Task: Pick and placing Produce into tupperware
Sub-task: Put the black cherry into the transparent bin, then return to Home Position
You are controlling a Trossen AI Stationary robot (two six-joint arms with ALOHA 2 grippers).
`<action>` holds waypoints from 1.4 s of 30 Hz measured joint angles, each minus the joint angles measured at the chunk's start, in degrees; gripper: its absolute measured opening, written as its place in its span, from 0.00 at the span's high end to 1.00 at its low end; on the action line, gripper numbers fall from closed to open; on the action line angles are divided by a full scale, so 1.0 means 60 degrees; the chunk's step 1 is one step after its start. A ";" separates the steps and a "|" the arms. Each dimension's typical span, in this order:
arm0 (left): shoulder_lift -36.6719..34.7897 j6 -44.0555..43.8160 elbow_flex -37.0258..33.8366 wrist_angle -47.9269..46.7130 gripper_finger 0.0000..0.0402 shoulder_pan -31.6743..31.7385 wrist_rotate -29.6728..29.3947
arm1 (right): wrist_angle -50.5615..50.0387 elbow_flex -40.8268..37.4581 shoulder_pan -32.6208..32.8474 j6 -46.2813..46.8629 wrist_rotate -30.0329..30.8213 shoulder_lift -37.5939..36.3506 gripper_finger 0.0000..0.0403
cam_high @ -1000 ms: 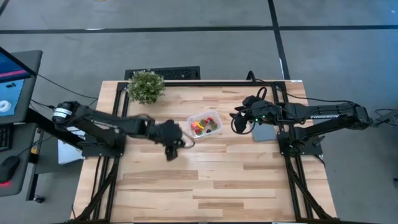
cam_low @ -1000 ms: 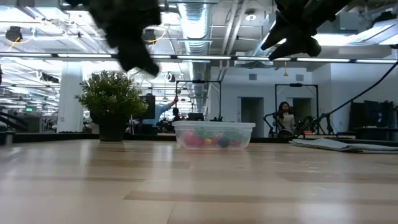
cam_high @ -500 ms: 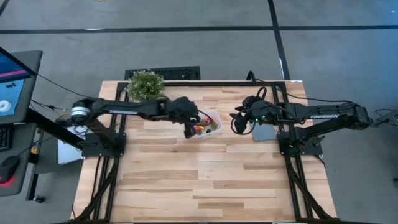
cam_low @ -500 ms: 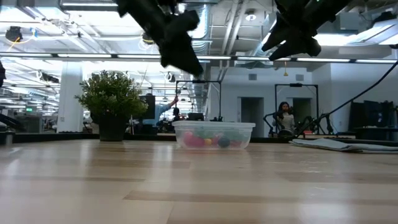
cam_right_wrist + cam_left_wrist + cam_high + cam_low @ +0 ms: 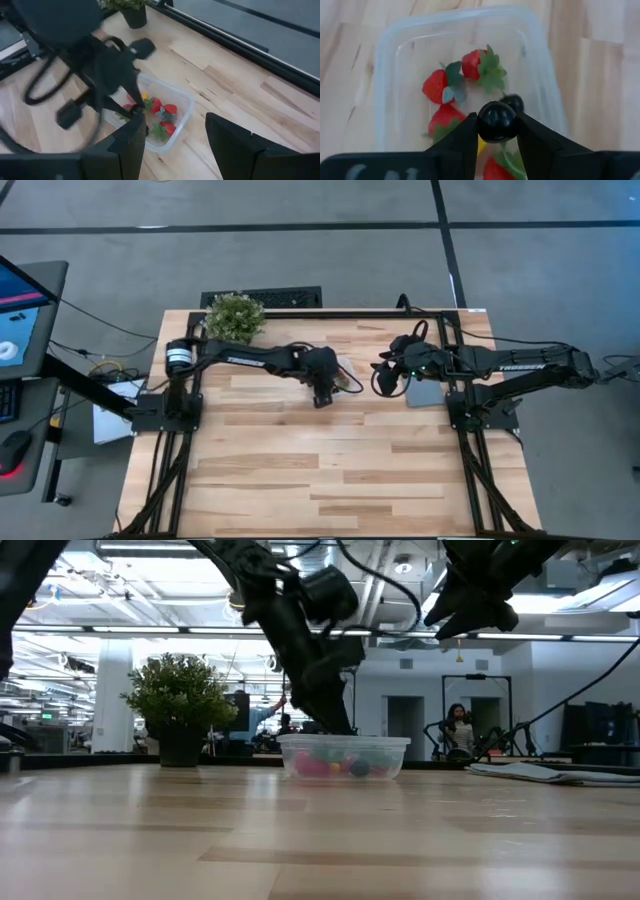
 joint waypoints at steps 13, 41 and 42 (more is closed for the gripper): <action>0.0278 0.0102 0.0444 -0.0481 0.65 0.0000 -0.0328 | -0.0112 0.0000 0.0000 -0.0042 -0.0018 0.0000 0.43; -0.6850 0.0542 0.0981 -0.1952 0.50 0.0761 -0.1261 | -0.0572 0.0133 0.0021 -0.2044 0.0203 -0.4203 0.43; -0.7410 0.0504 0.0558 -0.1680 0.50 0.0673 -0.1508 | -0.0584 0.0034 0.0022 -0.2045 0.0247 -0.4470 0.43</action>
